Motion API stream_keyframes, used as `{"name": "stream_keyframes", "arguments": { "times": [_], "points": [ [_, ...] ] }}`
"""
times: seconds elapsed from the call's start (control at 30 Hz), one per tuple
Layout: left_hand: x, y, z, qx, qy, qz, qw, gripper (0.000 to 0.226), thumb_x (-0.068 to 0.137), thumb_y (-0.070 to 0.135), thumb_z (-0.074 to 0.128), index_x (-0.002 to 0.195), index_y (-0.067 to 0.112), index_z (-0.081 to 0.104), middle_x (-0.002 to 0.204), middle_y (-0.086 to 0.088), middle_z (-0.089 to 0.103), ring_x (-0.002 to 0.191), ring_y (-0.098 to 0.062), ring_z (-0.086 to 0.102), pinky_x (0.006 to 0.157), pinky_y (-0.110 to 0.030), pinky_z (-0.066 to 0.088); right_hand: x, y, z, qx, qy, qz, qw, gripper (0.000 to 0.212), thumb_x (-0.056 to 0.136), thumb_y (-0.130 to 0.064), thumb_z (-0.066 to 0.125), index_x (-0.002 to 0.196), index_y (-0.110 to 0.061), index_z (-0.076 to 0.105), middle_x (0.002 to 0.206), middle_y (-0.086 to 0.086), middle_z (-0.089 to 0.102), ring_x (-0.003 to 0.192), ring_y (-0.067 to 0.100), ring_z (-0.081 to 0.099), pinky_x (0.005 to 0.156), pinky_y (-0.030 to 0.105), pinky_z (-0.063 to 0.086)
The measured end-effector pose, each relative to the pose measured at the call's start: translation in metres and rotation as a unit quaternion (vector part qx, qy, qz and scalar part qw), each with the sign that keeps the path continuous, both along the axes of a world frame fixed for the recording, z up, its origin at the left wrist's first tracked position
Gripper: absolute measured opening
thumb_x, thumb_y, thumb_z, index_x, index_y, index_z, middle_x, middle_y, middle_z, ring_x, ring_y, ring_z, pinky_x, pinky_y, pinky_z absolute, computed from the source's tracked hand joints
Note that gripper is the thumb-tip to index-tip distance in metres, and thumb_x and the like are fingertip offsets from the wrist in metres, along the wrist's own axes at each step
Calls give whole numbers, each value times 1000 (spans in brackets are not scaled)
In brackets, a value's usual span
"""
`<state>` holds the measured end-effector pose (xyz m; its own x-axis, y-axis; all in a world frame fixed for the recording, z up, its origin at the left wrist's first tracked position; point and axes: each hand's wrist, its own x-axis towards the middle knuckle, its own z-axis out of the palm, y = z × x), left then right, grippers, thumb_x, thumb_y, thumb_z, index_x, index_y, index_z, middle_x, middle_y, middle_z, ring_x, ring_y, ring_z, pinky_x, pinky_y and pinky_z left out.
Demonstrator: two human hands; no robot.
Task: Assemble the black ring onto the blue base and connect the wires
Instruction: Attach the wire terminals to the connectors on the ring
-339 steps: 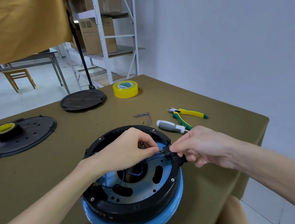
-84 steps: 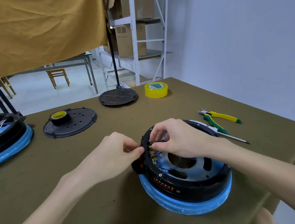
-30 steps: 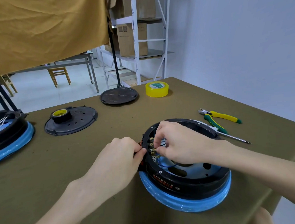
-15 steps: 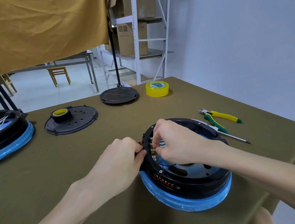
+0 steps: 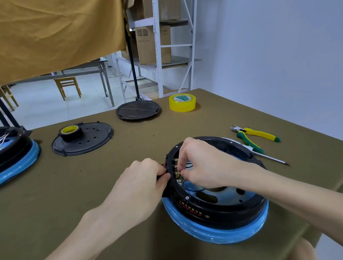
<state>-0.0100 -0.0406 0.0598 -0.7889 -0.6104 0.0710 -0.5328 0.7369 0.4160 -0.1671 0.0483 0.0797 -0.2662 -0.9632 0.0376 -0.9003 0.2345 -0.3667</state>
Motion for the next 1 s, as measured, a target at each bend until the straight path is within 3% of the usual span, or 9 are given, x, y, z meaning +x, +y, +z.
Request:
{"name": "stream_keyframes", "arguments": {
  "times": [0.1,0.2,0.4,0.5,0.6,0.7,0.83,1.0],
  "points": [
    [0,-1,0,8,-4,-9,1000,40,106,38,51,71,23,64,63,7,62,52,-13,50,49,-23,37,-7,3,4,21,-36,-11,999,12,88,-11,70,88,-17,80,97,-5,67,99,16,65,86,32,56],
    [0,-1,0,4,-8,-7,1000,33,105,43,50,84,27,72,73,7,70,57,-14,55,53,-26,43,-14,3,7,37,-59,2,998,6,86,-22,77,85,-27,79,99,-4,70,99,19,68,92,41,57],
    [0,-4,0,30,1,-8,1000,37,105,39,54,77,22,71,60,5,57,49,-12,39,49,-22,32,-22,5,3,-12,-30,77,997,7,87,-31,80,81,-28,81,103,-15,59,100,1,55,93,32,47],
    [0,-1,-1,25,10,-8,1000,42,105,35,54,71,13,64,55,3,42,49,-16,33,44,-18,25,-24,5,-2,-33,-9,91,995,10,88,-35,80,78,-32,78,108,-17,52,103,1,49,96,38,45],
    [0,1,-2,21,13,-5,1000,42,106,34,53,72,10,63,57,2,41,51,-16,33,46,-22,27,-25,5,-6,-41,0,101,994,12,88,-35,79,78,-30,78,108,-18,51,103,0,47,96,39,45],
    [0,3,-1,21,14,0,1000,43,106,33,53,71,9,61,57,2,39,53,-18,33,48,-25,28,-27,4,-10,-46,1,108,993,11,90,-33,78,80,-27,79,108,-18,52,103,-1,45,94,32,43],
    [-1,5,1,19,12,3,1000,44,106,31,53,69,8,56,56,1,38,54,-20,33,49,-26,28,-29,4,-13,-42,3,125,991,11,92,-29,77,83,-23,79,109,-16,52,107,-5,42,88,8,32],
    [-1,8,2,10,9,3,1000,46,107,29,52,65,10,50,56,0,38,53,-20,34,50,-27,28,-29,2,-11,-30,4,133,991,12,92,-27,76,83,-20,78,111,-14,52,106,-3,42,88,6,32]
  ]
}}
